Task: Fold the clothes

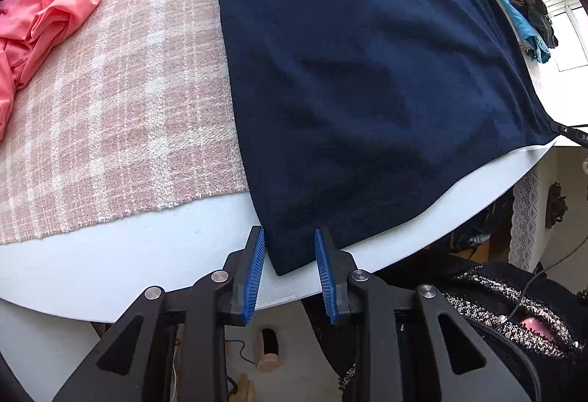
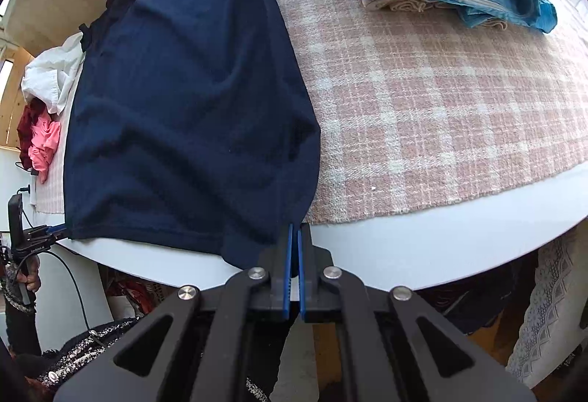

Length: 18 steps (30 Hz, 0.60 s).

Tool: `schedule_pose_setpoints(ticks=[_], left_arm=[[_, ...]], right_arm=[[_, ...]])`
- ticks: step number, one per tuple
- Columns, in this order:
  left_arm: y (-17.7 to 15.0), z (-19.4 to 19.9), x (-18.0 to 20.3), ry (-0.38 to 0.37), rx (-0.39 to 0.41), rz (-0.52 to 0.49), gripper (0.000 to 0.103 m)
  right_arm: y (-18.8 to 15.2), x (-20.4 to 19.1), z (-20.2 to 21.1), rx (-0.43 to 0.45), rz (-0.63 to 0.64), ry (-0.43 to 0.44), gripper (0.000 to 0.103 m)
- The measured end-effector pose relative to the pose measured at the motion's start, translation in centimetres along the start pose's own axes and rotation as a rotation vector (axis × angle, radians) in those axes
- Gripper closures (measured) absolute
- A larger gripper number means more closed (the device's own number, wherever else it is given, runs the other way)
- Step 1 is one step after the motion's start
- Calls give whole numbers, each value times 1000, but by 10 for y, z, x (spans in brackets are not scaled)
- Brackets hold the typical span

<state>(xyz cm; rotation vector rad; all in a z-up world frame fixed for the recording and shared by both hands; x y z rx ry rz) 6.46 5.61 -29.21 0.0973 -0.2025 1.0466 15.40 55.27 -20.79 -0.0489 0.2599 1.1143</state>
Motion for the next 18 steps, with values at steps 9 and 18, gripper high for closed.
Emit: schedule_pose_setpoints(ticks=[9,18], left_arm=[[4,78,-6,10,152,-1,102],[-9,207,-22,71,302,6,101]], right_arm=[[6,-7,18,63,46,-4,100],[13,-33,108,224,32,134,100]])
Point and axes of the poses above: each gripper's, at about its wrist camera, not at the fingertips, and z roughly against the way its jaws point, x to its right, y to its top, the point moved 4 cm from there along -z, roughly the way its jaws point, and after that the axes turned 1 degree about -x, right-handed, at the moved point
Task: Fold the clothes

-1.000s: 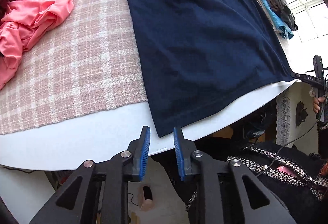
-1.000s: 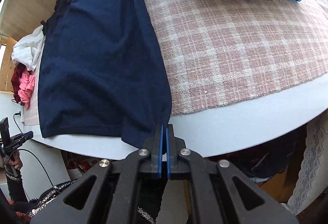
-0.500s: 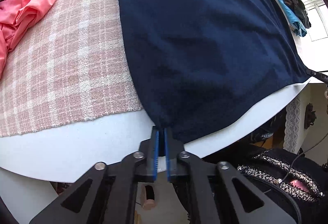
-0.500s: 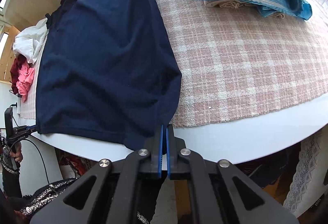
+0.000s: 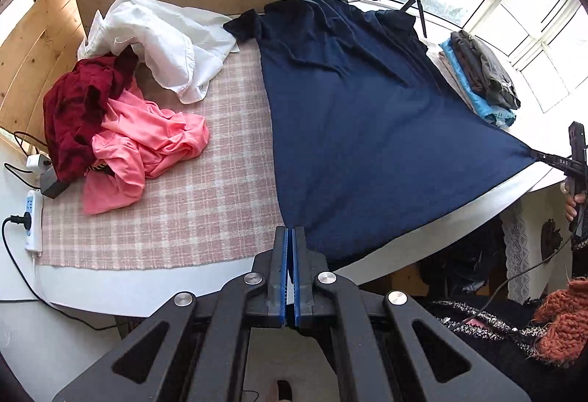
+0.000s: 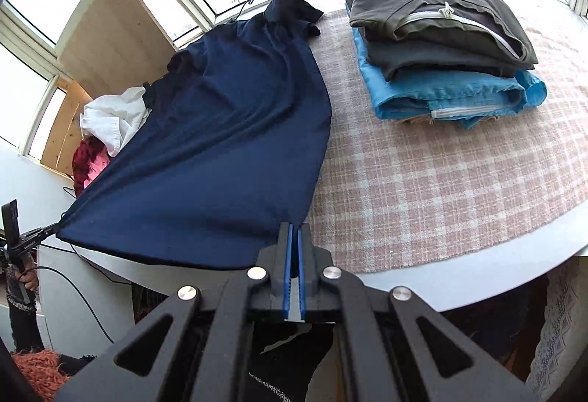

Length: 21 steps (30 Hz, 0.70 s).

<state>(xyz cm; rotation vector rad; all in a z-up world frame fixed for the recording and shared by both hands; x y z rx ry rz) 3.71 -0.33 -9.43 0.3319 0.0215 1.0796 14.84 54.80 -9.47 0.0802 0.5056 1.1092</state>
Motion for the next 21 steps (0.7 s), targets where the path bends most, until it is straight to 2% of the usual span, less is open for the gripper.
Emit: schedule_pose_setpoints(ticks=[4,6,9,12,14,17,21], left_arm=[[-15,16,0,23,-14,-14,101],[-23,26,0,38,-15,-23,101],[-31,14,-3,42,-44,-18,101],[-39,-28,-2,28,-107,-28,101],[-48,-62,1,20,-161,-41,101],[-63,-99,3,15,-225,-45,101],[-71,-110,3,4,-256,-37,101]], right_arm=[[-22,-2,1,-34,-29,15,100],[-32,-4,11,-24,-29,45,100],[-44,-2,14,-15,-34,28,100],[-53,12,-5,-36,-71,-3,100],[-62,25,-32,-80,-72,-57,100],[-78,36,-67,-154,-84,-87,100],[-91,40,-88,-207,-88,-97,100]])
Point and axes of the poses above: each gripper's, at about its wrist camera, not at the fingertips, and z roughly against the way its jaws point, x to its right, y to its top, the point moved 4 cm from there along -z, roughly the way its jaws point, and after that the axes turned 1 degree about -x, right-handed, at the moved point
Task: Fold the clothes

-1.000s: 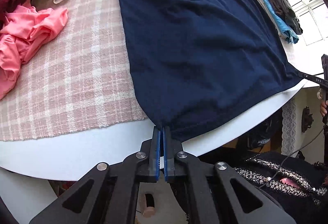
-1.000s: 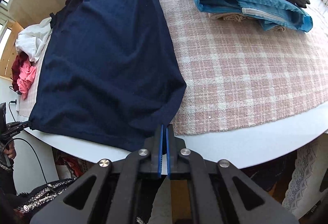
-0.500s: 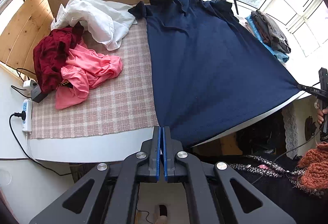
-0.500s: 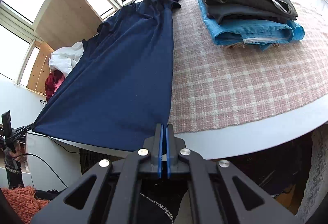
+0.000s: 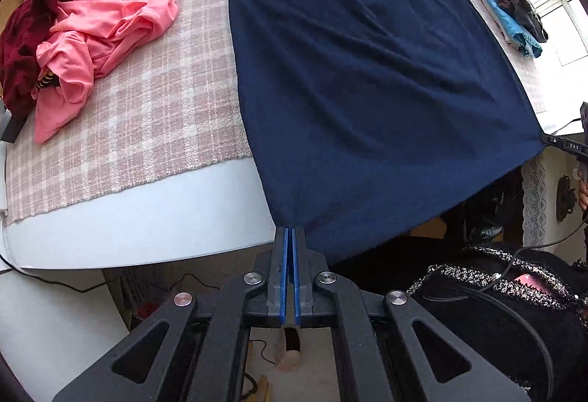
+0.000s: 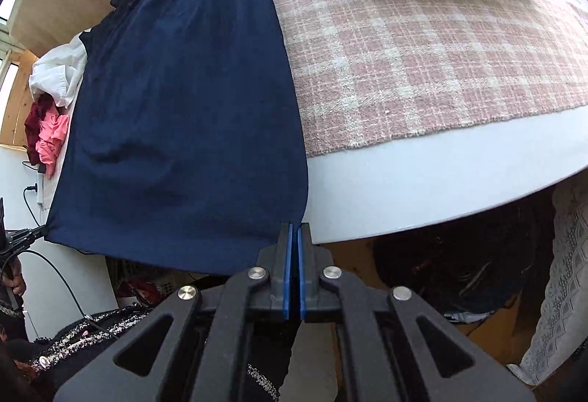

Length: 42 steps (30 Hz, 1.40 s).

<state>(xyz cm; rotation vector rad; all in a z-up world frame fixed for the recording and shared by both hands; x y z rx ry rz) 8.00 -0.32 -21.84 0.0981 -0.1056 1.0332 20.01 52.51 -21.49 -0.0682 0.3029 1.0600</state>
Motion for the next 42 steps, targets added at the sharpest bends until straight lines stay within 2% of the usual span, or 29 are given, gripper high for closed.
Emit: schedule_pose_setpoints(ticks=[6,9,12,14,17,20,21,23,24,25,28,30,31,32,34,37,39,42], left_arm=[[2,54,6,18,107,-31,101],[-7,35,1,-6,50,-10,100],[-29,-3,-18,11,-92,40,94],[-41,-21,-33,40,-166,77,94],[-26,1,-56,47,-105,145,95],[19,40,-62,82,2,113,95],[37,51,-61,95,31,89,93],[80,64,-61,118,91,47,83],[103,68,-62,130,125,39,75],[125,64,-62,123,147,46,73],[188,42,-61,93,189,86,73],[206,20,-52,110,155,90,73],[204,11,-42,107,133,68,74],[193,8,-31,107,121,23,74],[166,5,-7,111,103,-77,74],[111,7,5,111,65,-137,73],[72,9,12,110,39,-171,71],[24,22,-13,87,51,-79,72]], right_arm=[[10,-6,37,60,27,9,100],[9,-3,42,58,32,-11,100],[0,4,21,-15,48,-69,98],[-3,11,17,-52,42,-92,97],[-6,23,11,-108,34,-127,97],[40,12,55,32,56,-99,97],[59,5,69,70,80,-93,93],[101,-16,93,143,142,-88,79],[123,-28,98,184,176,-80,67],[144,-40,103,225,210,-71,59],[211,-66,93,300,261,-56,58],[246,-70,66,261,218,-54,58],[255,-73,52,217,201,-39,58],[248,-77,44,198,243,-41,58],[229,-87,31,167,339,-49,59],[183,-88,23,138,455,-96,59],[145,-69,26,106,424,-71,59],[100,-27,47,135,249,-22,59]])
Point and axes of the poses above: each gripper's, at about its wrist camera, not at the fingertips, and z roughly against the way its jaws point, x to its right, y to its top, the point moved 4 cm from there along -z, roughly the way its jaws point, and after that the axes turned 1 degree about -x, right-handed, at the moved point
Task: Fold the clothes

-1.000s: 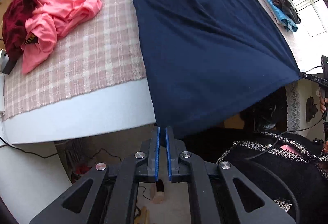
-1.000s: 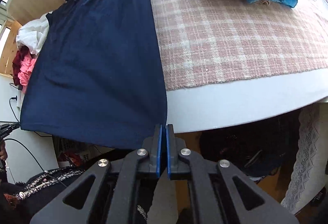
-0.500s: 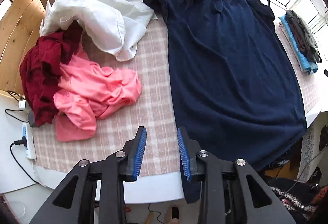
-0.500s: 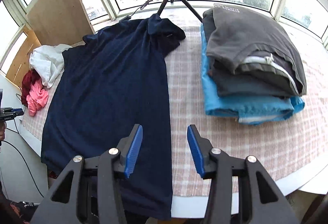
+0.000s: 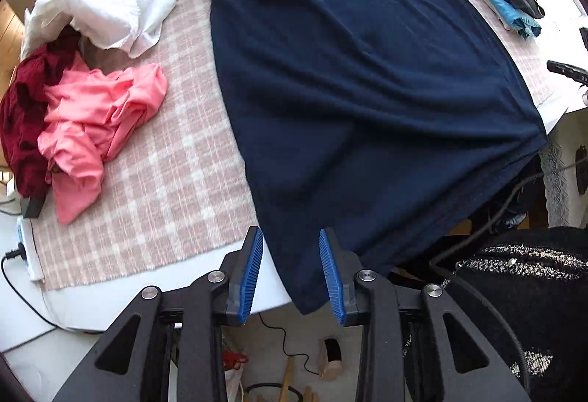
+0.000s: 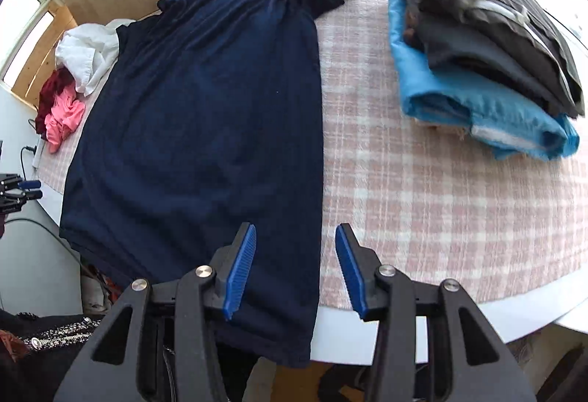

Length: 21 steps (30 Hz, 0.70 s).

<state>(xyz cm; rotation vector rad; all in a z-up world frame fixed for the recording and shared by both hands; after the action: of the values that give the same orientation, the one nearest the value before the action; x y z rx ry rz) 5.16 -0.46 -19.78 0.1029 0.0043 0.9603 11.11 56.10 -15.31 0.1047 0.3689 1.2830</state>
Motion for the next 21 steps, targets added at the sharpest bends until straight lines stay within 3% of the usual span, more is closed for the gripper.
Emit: schedule_pose_setpoints(ticks=[3,5,8,11,17,21], left_arm=[[-38,-6,-8,-6,1,19,73],[-54,-17,5,-6,-10,-50,73],[-65,-33,33,-26,7,-180,73],[-68,-49,52,18,24,-310,73],[-68,-73,53,110,9,-417,74],[-63,-74,44,82,30,-383,95]], right_arm=[[-45,26,29,78,-166,49,59],[-70,24,28,66,-189,-2,58],[-98,7,9,-3,-149,-54,59],[-117,-9,-11,-41,-93,-93,59],[-136,-14,-25,-70,-55,-137,59],[-140,-16,-29,-82,-37,-158,59]])
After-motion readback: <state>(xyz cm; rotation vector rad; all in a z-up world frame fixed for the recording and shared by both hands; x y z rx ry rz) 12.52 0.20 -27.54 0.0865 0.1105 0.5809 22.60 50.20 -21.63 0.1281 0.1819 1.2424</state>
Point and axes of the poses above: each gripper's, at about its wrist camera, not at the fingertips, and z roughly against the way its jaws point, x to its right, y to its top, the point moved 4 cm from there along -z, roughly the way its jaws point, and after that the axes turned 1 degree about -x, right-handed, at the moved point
